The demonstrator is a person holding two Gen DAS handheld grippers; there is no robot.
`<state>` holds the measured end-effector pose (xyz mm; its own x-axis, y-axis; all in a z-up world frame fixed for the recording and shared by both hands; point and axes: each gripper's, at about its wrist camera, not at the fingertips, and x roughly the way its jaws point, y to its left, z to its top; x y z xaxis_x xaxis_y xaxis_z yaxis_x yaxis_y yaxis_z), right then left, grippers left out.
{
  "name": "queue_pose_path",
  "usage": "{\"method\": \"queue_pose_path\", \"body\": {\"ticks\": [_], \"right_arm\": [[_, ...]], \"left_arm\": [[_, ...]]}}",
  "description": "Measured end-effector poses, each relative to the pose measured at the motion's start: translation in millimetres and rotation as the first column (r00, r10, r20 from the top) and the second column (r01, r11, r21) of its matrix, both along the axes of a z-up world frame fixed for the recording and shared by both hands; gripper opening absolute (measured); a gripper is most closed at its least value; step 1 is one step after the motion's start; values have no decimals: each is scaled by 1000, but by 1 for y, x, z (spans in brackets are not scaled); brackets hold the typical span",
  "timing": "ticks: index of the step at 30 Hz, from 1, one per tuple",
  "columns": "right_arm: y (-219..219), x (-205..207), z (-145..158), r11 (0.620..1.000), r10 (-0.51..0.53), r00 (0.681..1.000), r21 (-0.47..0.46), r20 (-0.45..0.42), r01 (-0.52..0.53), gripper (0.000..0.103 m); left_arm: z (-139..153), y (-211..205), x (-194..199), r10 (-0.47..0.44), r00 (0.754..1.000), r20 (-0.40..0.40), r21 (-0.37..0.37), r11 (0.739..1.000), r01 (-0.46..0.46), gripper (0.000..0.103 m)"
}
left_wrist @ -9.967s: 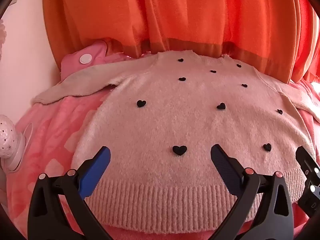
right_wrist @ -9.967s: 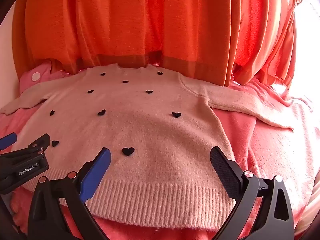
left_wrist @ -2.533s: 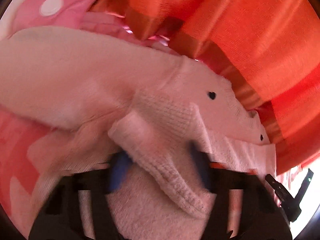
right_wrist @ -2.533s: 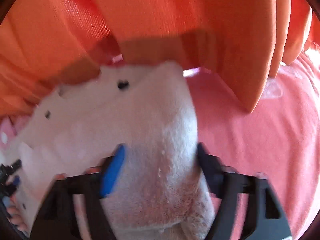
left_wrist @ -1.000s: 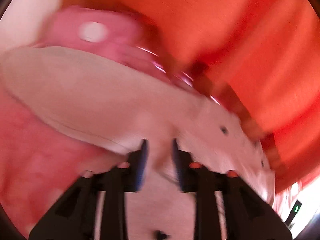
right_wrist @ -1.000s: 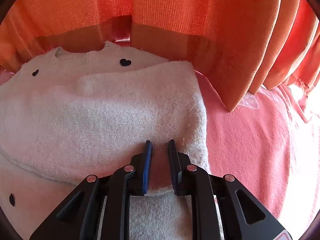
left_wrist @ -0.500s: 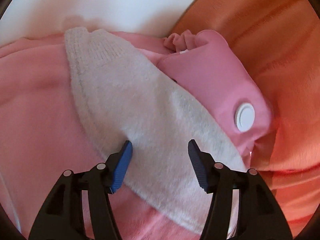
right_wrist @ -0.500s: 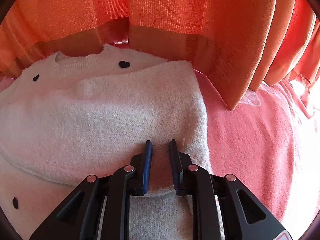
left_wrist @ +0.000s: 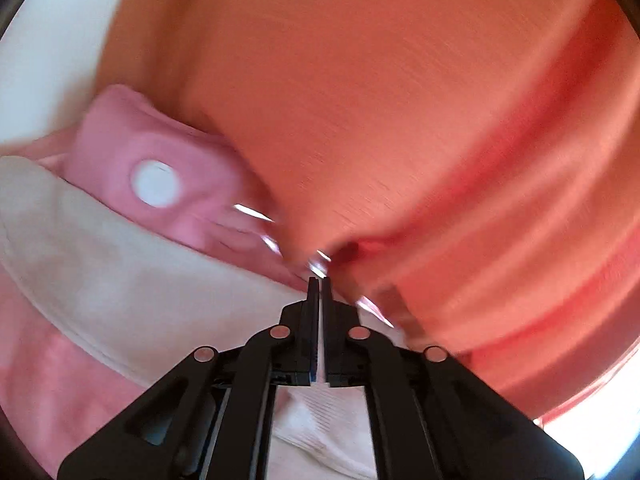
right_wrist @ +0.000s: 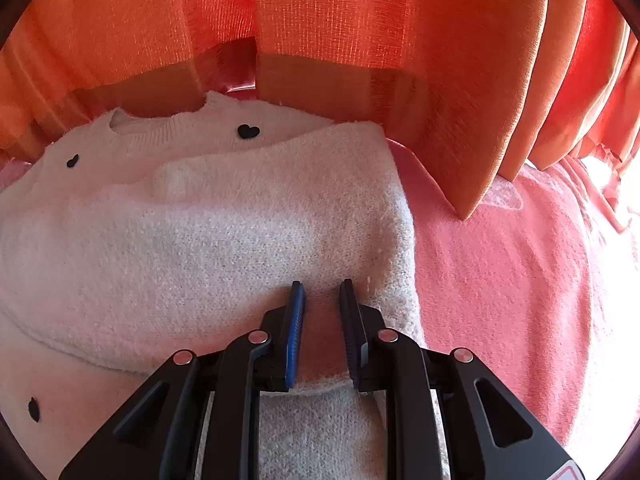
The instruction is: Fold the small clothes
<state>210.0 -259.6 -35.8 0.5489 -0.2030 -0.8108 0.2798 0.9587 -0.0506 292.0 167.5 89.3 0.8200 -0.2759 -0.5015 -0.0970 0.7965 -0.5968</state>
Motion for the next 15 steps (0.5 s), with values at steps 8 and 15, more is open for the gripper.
{"method": "queue_pose_path", "body": {"ticks": [8,15], "right_arm": [[-3,0,1,1000,11,1000,20,8,-11,19],[3,1,0,1000,7,1000,-22,3,-7,19]], "left_arm": [[-75,99,-7,300,923,-240,135,952,-275,48],[-123,258,-34,568,748,-344,125,817,-563,56]]}}
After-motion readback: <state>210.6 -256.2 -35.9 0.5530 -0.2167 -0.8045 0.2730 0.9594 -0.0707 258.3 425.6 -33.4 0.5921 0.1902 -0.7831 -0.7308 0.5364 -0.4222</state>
